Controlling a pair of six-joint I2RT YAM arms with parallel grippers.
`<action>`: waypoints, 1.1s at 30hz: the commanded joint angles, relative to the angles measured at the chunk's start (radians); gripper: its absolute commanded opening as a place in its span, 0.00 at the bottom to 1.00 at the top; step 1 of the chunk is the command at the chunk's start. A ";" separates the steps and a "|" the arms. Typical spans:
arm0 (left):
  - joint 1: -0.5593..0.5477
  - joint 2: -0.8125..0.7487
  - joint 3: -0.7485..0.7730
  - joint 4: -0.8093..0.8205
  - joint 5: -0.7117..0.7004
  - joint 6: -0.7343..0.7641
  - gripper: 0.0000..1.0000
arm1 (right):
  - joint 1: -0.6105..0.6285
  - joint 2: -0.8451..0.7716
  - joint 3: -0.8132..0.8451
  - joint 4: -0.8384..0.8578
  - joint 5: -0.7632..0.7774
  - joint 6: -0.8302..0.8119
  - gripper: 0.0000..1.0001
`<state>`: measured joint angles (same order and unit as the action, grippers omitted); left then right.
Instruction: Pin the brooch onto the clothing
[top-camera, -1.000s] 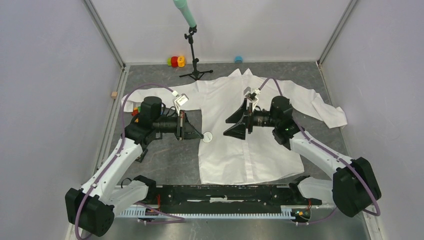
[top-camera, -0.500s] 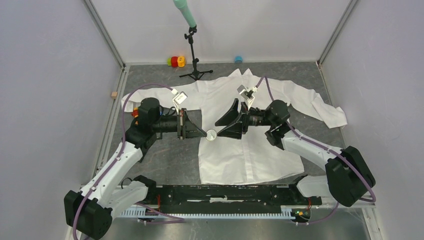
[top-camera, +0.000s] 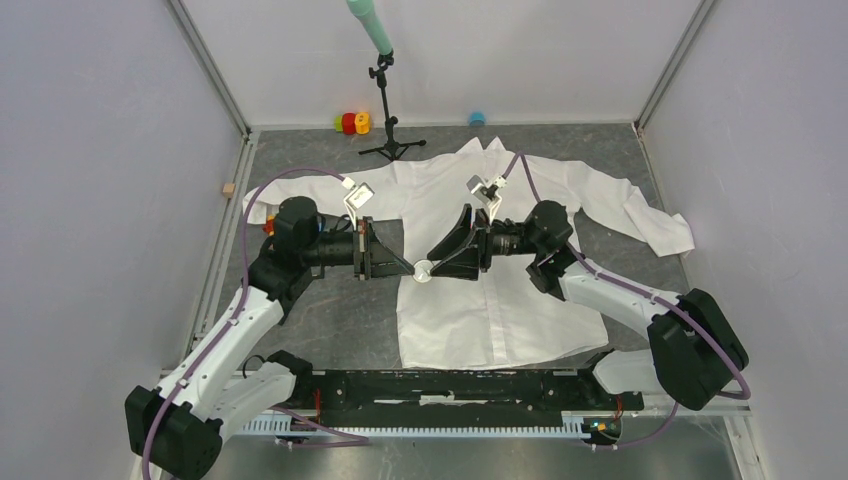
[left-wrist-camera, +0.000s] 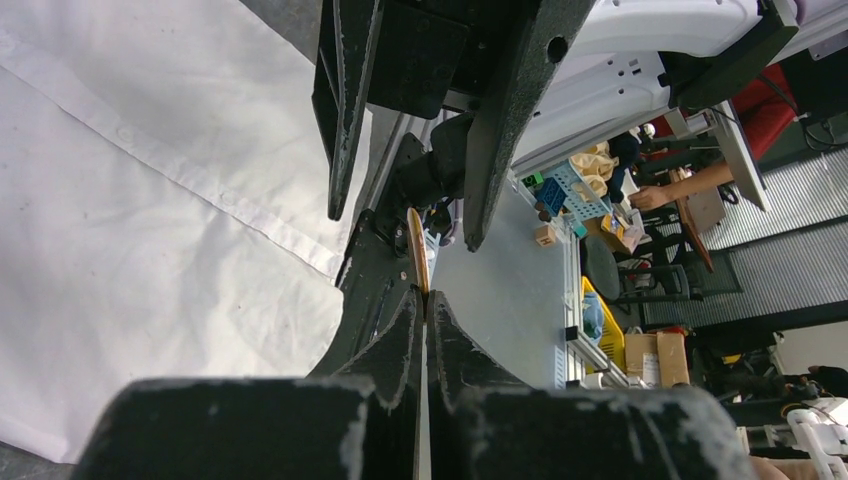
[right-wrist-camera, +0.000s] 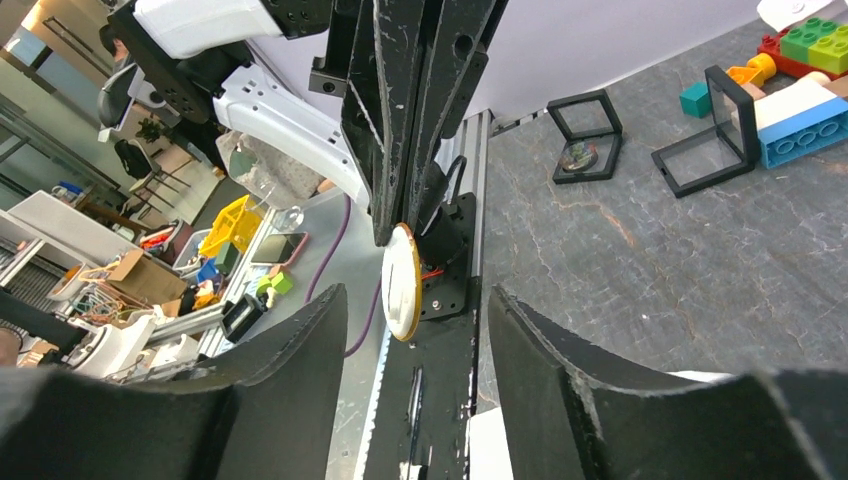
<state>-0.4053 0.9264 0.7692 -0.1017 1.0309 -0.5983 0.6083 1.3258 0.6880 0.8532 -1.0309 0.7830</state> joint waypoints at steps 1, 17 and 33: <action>-0.007 -0.014 0.038 0.034 0.018 -0.033 0.02 | 0.017 0.004 0.044 -0.019 -0.006 -0.039 0.56; -0.017 -0.011 0.032 0.024 -0.004 -0.011 0.30 | 0.027 0.000 0.041 -0.001 0.026 -0.031 0.00; -0.076 0.037 0.068 -0.159 -0.118 0.156 0.36 | 0.027 -0.016 0.038 -0.009 0.025 -0.034 0.00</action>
<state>-0.4614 0.9596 0.7887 -0.2131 0.9558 -0.5201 0.6285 1.3300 0.6937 0.8207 -1.0103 0.7609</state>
